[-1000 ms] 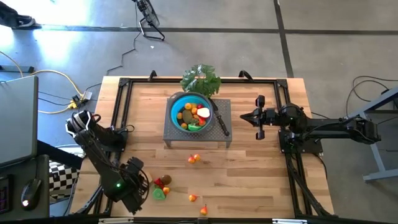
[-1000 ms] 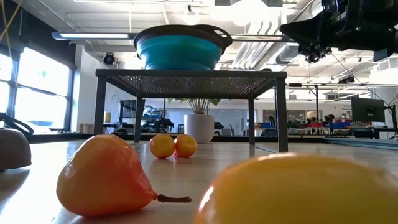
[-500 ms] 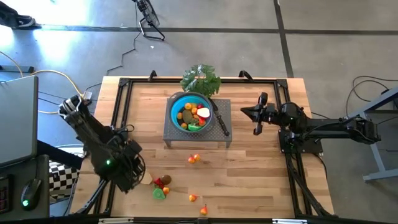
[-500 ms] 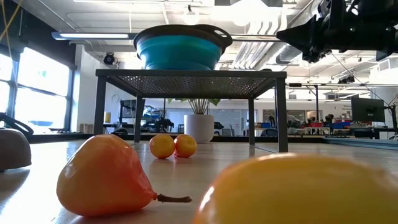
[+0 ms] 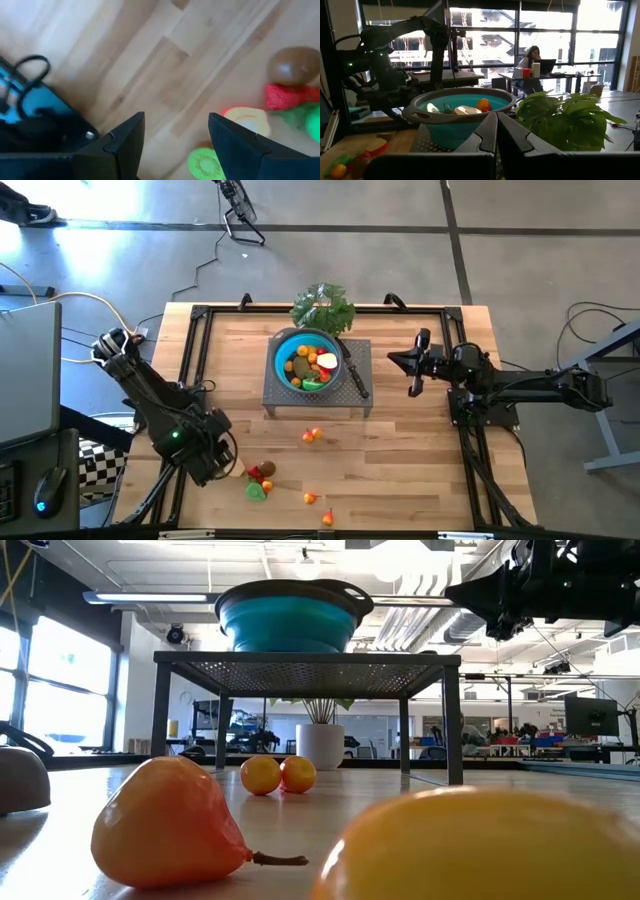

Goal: Pick & Place Fruit
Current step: Put the kiwi into the blue strainer bowl on the shelf

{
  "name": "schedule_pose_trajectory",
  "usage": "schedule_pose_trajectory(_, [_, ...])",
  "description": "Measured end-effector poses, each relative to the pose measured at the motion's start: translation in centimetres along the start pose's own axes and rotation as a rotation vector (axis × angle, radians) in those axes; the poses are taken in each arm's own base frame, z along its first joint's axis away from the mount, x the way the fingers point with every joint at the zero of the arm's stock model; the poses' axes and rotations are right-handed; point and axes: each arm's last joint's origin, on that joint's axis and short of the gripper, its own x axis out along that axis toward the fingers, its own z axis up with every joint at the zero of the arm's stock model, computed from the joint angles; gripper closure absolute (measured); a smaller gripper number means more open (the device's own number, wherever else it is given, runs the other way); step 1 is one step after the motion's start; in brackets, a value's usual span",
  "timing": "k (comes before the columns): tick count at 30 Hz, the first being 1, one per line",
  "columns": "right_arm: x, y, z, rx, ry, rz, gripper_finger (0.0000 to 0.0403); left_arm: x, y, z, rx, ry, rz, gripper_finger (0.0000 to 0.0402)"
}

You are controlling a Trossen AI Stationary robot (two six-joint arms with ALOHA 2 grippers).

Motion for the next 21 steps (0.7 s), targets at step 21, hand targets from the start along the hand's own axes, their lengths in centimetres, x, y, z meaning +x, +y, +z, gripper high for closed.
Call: schedule_pose_trajectory(21, [0.0, 0.0, -0.1, -0.037, 0.011, -0.005, 0.0401, 0.5, -1.3, -0.5, 0.08, 0.125, -0.065, 0.019])
